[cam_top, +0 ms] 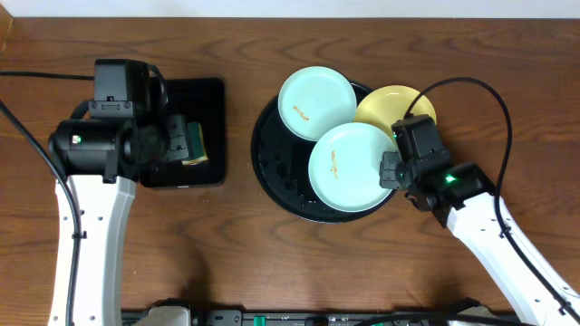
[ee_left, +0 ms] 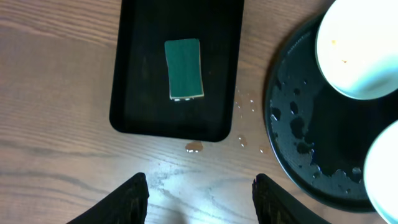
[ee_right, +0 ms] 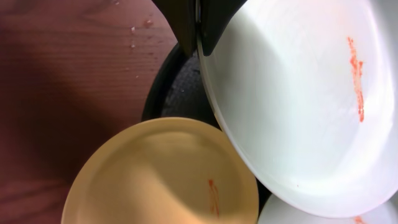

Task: Clean dirty plates on tray and stack at the side
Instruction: 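Reach the left gripper down to the green sponge in the black tray, then grasp the sponge with the left gripper while right grips plate rim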

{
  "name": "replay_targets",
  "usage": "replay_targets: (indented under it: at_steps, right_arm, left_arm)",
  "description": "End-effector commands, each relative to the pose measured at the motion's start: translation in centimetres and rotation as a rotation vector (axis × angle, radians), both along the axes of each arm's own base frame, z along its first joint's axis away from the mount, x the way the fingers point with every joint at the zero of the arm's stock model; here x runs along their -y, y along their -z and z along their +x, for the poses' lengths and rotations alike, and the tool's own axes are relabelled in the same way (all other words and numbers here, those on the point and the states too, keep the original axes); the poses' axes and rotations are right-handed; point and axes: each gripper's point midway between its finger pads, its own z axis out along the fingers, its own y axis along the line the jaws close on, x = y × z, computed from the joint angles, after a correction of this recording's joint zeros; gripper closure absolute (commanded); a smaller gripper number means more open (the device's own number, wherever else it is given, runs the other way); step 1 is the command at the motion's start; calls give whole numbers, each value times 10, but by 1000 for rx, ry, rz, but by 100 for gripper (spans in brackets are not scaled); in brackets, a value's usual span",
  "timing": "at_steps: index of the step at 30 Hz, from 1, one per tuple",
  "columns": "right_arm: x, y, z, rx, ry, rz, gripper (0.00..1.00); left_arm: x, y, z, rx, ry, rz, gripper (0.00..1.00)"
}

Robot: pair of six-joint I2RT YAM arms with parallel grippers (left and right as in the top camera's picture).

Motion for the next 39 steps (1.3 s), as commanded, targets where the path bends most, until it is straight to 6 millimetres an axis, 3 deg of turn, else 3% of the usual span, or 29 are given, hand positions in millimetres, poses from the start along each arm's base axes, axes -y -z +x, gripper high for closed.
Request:
replay_targets:
  at_steps: [1,4,9,14,17,26,30,36,38,39]
  right_arm:
    - [2,-5,0,17,-73,-70,99]
    - [1,-3,-3,1,-80,-63,99]
    - [-5,4,-16,-62,-110,-29,99]
    - [-4,3,-14,-50,-106,-39,99]
    - [-5,1,-12,-39,-106,-34,99]
    - [-5,4,-13,-47,-106,-37,99]
    - [-5,4,-13,-46,-106,-37,99]
    - [-4,4,-13,-46,-105,-37,99]
    - [-5,4,-13,-46,-106,-37,99]
    - [-5,4,-13,-46,-106,-37,99]
  left_arm:
    - [-11,18,8,-39,-55,51,44]
    - [-13,37,19,-83,-58,64,33]
    - [-13,79,37,-197,-54,70,31]
    - [-15,123,55,-285,-58,72,29]
    - [-18,146,63,-324,-67,67,21]
    - [-25,214,66,-473,-80,66,18]
    - [-25,232,66,-508,-79,67,21]
    - [-25,241,68,-514,-79,67,36]
    - [-25,242,68,-518,-78,67,46]
    - [-25,242,67,-518,-78,67,56]
